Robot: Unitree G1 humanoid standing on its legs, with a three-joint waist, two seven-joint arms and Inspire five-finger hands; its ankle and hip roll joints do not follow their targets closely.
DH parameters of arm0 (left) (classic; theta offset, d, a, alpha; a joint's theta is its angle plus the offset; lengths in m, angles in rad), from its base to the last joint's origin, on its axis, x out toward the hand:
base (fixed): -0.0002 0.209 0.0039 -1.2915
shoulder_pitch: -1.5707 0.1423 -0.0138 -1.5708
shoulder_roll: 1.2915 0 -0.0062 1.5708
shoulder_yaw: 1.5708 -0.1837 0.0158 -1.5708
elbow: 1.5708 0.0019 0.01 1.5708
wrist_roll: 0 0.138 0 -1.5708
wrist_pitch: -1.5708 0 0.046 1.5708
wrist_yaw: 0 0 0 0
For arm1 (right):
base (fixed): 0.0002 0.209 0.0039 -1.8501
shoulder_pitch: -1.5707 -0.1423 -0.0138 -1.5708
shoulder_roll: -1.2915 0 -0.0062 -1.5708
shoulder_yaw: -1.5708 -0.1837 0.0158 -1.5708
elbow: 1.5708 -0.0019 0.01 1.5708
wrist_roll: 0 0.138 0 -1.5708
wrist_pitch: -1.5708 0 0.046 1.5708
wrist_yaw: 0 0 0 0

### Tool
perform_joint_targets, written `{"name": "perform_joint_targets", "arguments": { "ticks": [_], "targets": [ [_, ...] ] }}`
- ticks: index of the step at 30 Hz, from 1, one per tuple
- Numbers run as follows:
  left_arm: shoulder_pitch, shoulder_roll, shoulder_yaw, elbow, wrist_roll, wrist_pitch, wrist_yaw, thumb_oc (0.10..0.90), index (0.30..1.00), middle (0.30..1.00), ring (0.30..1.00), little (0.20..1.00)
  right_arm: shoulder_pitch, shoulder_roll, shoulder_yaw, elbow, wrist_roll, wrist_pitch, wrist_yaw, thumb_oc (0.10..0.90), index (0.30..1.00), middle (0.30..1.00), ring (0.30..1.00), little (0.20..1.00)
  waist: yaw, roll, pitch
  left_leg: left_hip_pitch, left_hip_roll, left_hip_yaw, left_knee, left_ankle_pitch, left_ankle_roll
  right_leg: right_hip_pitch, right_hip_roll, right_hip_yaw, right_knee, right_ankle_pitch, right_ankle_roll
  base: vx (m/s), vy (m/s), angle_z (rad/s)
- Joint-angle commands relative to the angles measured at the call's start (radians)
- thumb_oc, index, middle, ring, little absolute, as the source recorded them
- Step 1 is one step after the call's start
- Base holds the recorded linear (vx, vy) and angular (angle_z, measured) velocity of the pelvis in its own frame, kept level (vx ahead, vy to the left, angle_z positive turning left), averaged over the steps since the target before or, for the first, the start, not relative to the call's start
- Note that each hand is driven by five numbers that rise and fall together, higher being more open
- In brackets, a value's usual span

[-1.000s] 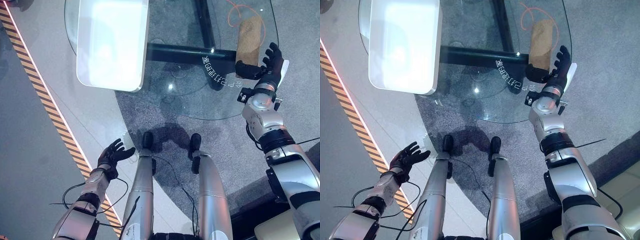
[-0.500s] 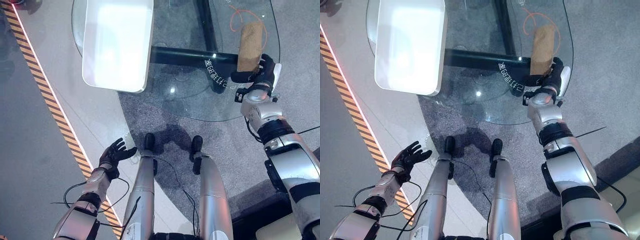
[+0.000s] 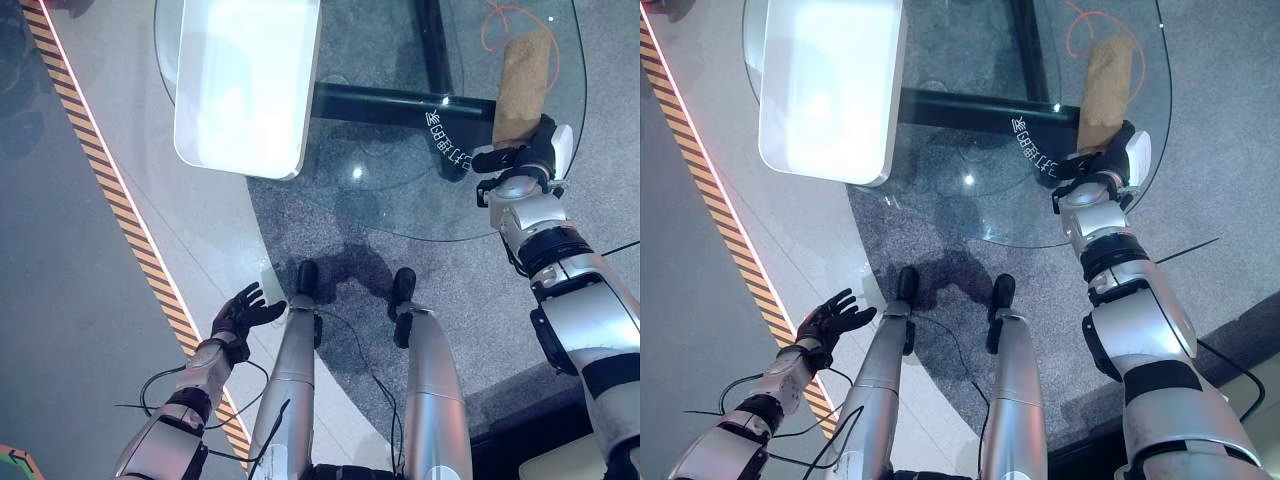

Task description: Wipe the table with a cloth and put it in the basket.

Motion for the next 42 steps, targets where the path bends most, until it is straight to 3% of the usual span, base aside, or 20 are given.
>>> {"name": "perform_joint_targets", "arguments": {
  "ticks": [1,20,30,42],
  "targets": [
    [0.057,0.008,-0.003,0.0,0.0,-0.023,0.013,0.8,0.9,0.9,0.9,0.9,-0.088,-0.087,0.031,-0.022,-0.043,-0.039,-0.047,0.8,0.9,0.9,0.9,0.9,0.008,0.037,-0.025,-0.019,-0.058,0.123,0.044,-0.067,0.127,0.025,0.048,-0.064,-0.031,-0.024,-0.046,0.0,0.0,0.0],
    [0.072,0.005,-0.015,-0.021,-0.011,-0.015,0.025,0.8,0.9,0.9,0.9,0.9,-0.09,-0.114,0.016,-0.03,-0.014,-0.067,-0.1,0.8,0.9,0.9,0.9,0.9,0.006,0.051,-0.025,-0.058,-0.066,0.124,0.06,-0.07,0.127,-0.015,0.048,-0.058,-0.011,-0.026,-0.048,0.03,-0.002,0.0],
    [0.08,0.003,-0.023,-0.023,-0.007,-0.018,0.019,0.8,0.9,0.9,0.9,0.9,-0.084,-0.104,-0.009,0.001,0.104,-0.144,-0.018,0.8,0.9,0.9,0.9,0.9,0.014,0.059,-0.025,-0.083,-0.071,0.12,0.073,-0.067,0.127,-0.04,0.046,-0.06,0.017,-0.033,-0.054,0.03,-0.012,0.0],
    [0.088,-0.002,-0.027,-0.032,-0.002,-0.02,0.016,0.8,0.9,0.9,0.9,0.9,-0.078,-0.087,-0.016,-0.013,0.077,-0.175,0.008,0.8,0.9,0.9,0.9,0.9,0.018,0.062,-0.025,-0.087,-0.076,0.116,0.083,-0.068,0.128,-0.046,0.047,-0.062,0.031,-0.035,-0.055,0.0,0.0,0.0]
  ]
}}
